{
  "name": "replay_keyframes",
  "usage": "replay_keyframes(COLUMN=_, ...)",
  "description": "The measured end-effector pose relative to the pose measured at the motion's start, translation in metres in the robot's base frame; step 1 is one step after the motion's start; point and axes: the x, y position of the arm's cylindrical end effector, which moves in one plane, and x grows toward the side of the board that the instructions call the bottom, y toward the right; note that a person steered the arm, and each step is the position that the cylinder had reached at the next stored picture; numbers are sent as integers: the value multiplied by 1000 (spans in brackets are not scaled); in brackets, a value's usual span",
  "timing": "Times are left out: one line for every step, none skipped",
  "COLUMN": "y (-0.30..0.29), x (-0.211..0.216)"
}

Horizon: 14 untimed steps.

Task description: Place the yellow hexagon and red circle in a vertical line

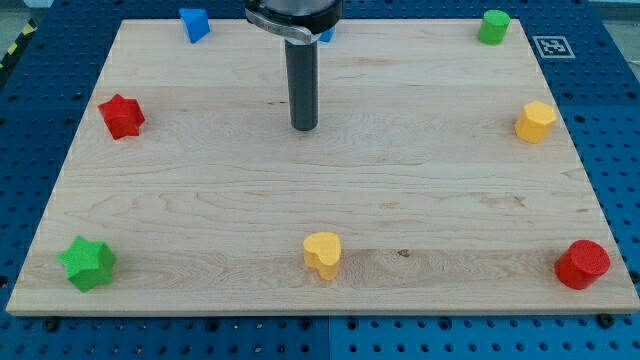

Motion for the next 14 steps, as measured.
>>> replay_keyframes(y=0, x=0)
replay_keyframes(y=0, x=0)
replay_keyframes(y=28, x=11)
replay_keyframes(y=111, x=23)
replay_keyframes(y=206, x=34)
replay_keyframes(y=248, x=82)
replay_keyframes(y=277, x=82)
replay_keyframes(y=368, x=73)
replay_keyframes(y=370, x=59)
replay_keyframes(y=354, x=31)
replay_keyframes(y=345, x=18)
replay_keyframes(y=348, x=-9)
replay_keyframes(y=351, x=17)
replay_keyframes(y=340, x=43)
